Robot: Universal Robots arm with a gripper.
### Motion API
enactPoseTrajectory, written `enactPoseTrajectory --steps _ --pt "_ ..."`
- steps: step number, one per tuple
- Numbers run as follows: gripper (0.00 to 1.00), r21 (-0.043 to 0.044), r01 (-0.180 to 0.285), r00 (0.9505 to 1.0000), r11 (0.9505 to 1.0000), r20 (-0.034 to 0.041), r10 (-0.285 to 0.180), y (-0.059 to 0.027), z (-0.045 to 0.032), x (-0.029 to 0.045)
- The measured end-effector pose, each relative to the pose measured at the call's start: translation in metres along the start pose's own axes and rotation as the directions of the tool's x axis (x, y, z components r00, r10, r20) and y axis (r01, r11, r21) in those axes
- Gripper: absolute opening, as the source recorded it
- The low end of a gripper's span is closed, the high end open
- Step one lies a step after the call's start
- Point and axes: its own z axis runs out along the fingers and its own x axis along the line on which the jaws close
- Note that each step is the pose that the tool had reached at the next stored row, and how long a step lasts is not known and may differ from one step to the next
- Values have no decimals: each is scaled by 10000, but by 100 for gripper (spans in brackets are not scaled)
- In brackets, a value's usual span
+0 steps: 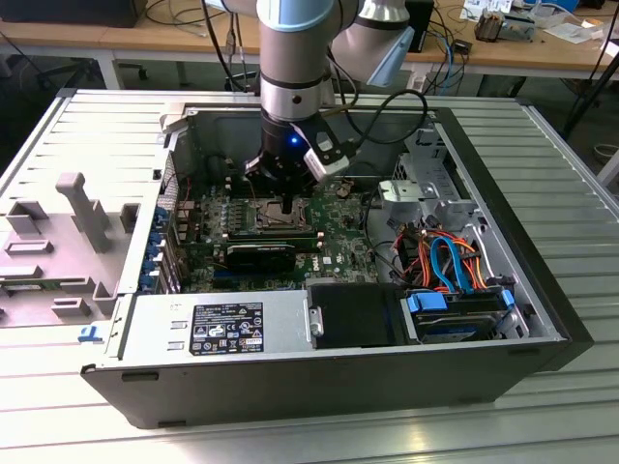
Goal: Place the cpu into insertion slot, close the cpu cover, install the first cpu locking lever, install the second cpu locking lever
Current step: 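Install the first cpu locking lever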
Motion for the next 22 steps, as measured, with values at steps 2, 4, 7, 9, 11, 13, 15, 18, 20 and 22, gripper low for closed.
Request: enactPoseTrajectory --steps 2,4,7,9,11,13,15,18,20,22 --pt "11 0 1 10000 10000 1 -1 0 0 0" --pt "11 2 1 10000 10000 0 -1 0 -1 0" --pt "11 2 1 10000 10000 0 -1 0 -1 1" --pt "11 3 0 10000 10000 0 0 0 -1 1" --pt "11 3 1 10000 10000 0 -1 0 -1 1" --pt "11 4 1 10000 10000 -1 -1 -1 -6 2" --pt "11 2 1 10000 10000 0 -1 -1 -17 2" --pt "11 1 0 10000 10000 1 0 -1 -41 2" --pt "11 1 0 10000 10000 1 0 -1 -48 2" --pt "11 2 0 10000 10000 1 0 -1 -51 2"
